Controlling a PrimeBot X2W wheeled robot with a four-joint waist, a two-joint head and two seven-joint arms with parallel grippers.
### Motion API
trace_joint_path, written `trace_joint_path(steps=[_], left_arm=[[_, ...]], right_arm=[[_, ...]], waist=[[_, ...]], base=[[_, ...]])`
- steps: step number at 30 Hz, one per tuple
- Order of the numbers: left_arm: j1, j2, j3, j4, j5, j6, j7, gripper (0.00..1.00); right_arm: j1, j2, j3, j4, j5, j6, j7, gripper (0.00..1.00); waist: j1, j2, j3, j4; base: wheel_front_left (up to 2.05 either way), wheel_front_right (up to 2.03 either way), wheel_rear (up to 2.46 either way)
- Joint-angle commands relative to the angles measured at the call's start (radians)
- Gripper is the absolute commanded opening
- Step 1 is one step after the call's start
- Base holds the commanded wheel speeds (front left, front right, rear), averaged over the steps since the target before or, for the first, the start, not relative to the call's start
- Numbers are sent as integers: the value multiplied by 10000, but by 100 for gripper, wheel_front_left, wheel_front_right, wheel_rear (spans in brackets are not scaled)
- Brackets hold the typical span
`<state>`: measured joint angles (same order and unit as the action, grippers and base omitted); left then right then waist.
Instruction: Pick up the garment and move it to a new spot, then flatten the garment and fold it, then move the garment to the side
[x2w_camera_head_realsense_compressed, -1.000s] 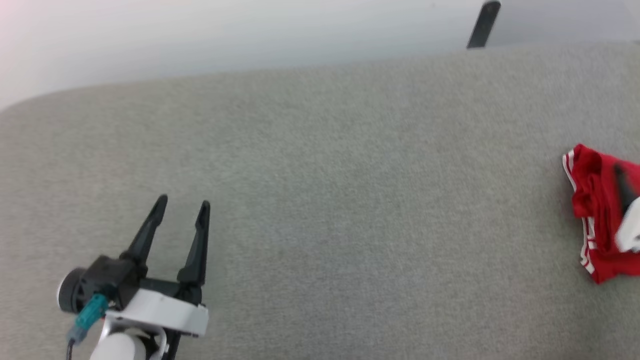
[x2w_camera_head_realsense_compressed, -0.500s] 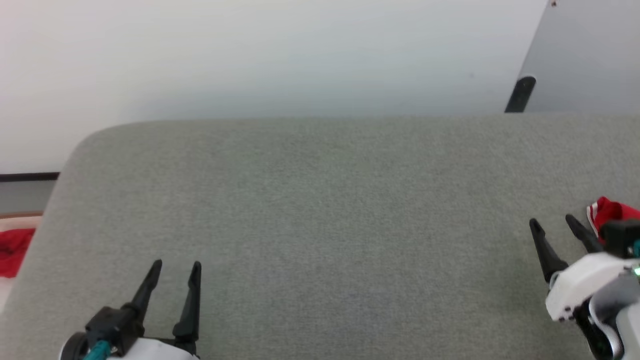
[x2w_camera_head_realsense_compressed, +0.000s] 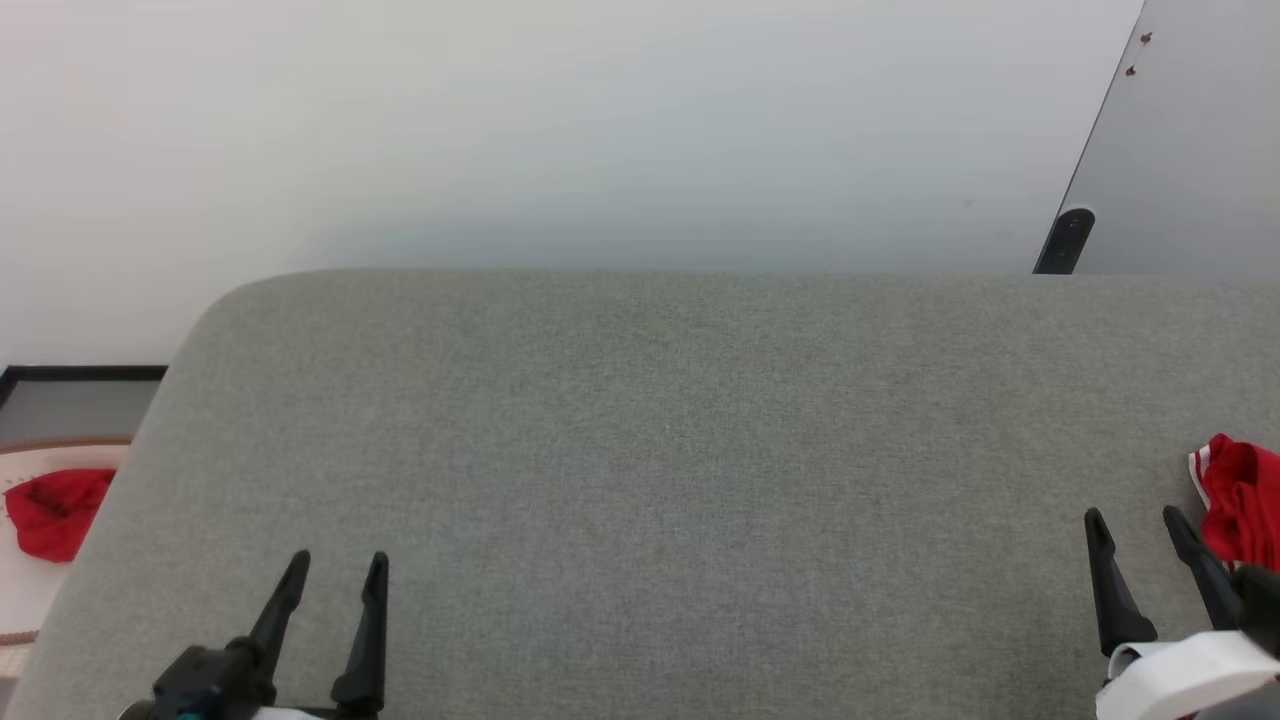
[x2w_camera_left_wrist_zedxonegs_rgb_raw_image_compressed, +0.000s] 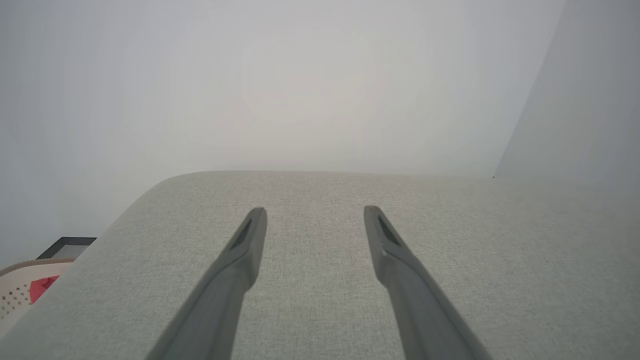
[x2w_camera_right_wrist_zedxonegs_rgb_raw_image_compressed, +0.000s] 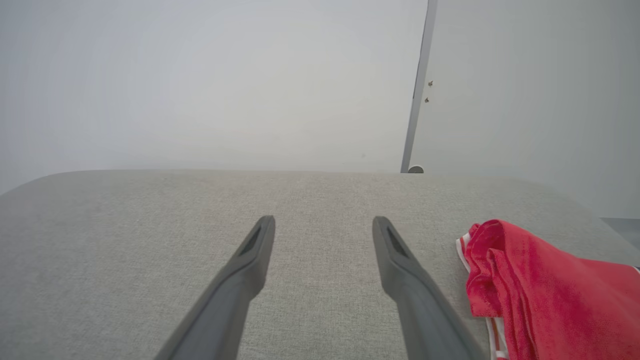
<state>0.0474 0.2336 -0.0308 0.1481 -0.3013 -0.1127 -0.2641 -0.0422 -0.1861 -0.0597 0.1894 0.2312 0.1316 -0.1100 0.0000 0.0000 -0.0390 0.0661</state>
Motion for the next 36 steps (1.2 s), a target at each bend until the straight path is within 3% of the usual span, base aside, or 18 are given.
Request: trace_joint_path(steps=[1, 6, 17, 36], left_arm=[[160, -8, 49, -59, -67, 48, 6, 100], [642, -261, 301, -505, -440, 107, 6, 100], [1397, -124, 373, -1443, -594, 236, 325, 100], [1338, 18, 221, -1710, -344, 542, 291, 100]], right_arm=[[195, 62, -88, -173, -108, -21, 43, 100], [774, 434, -463, -1016, -219, -21, 186, 100], [1450, 796, -790, -2089, -155, -21, 456, 100], [1330, 1012, -876, -2234, -336, -21, -167, 100]], waist=[[0, 0, -33, -23], [0, 0, -111, -105], [0, 0, -18, -190], [0, 0, -6, -165]], base=[[0, 0, 0], [0, 0, 0], [0, 0, 0], [0, 0, 0]])
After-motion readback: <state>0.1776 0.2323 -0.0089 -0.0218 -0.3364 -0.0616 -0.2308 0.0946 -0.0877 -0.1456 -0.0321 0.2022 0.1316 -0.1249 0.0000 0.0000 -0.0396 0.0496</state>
